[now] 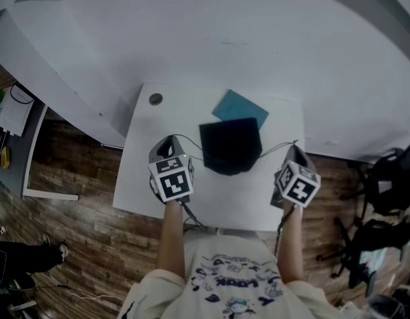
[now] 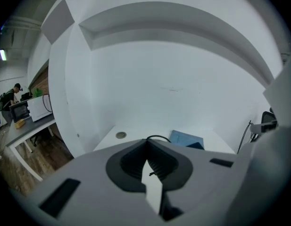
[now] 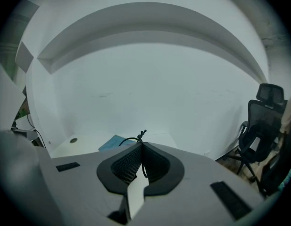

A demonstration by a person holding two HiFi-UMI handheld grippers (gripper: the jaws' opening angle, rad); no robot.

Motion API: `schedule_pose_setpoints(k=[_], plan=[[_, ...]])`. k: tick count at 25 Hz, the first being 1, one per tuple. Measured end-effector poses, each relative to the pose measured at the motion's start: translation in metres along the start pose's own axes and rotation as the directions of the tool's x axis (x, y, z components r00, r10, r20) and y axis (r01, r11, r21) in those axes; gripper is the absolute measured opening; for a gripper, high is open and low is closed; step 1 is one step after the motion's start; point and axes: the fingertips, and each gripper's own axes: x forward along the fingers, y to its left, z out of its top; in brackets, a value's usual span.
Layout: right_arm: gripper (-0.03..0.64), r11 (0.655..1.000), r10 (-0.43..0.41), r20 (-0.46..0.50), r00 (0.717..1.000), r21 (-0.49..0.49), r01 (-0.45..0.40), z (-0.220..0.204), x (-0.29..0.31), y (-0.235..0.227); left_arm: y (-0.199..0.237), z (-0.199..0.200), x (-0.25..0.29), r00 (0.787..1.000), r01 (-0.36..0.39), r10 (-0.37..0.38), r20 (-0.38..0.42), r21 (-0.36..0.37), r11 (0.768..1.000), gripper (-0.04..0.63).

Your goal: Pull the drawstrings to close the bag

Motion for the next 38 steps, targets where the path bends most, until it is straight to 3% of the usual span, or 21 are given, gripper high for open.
schedule_pose_setpoints(k=[9,12,13,20,24,31,34,38], plan=[[0.009,0.975,0.213,-0.047,0.976,-0.059,-0.215,-0.019,-0.016,0.056,-0.067,-0.012,-0.009,0.984,0.18,-0.18,-0.004,0.077,0.981,0.003],[0.116,0.958,0.27,-0.044,0.962,-0.084,-0.273,-0.019,-0.027,0.073,-0.085,-0.01,-0.018,0.971,0.237,-0.238,0.012,0.074,0.969,0.02],[0.12,0.955,0.282,-0.041,0.959,-0.086,-0.285,-0.019,-0.03,0.077,-0.092,-0.009,-0.022,0.966,0.254,-0.256,0.021,0.075,0.964,0.032],[0.12,0.946,0.309,0.059,0.949,-0.122,-0.3,-0.015,-0.051,0.094,-0.133,-0.001,-0.047,0.928,0.342,-0.355,0.117,0.12,0.932,0.052],[0.12,0.945,0.314,0.137,0.939,-0.138,-0.296,-0.009,-0.062,0.097,-0.142,-0.001,-0.056,0.922,0.336,-0.359,0.147,0.159,0.928,0.051],[0.118,0.948,0.316,0.174,0.933,-0.1,-0.303,-0.005,-0.069,0.095,-0.149,0.003,-0.065,0.907,0.35,-0.377,0.186,0.162,0.923,0.051],[0.042,0.954,0.297,0.186,0.937,-0.093,-0.284,-0.004,-0.071,0.093,-0.149,0.004,-0.068,0.903,0.353,-0.379,0.201,0.157,0.922,0.051],[0.014,0.954,0.297,0.189,0.936,-0.097,-0.283,-0.005,-0.071,0.094,-0.148,0.005,-0.069,0.903,0.348,-0.376,0.208,0.161,0.924,0.051]])
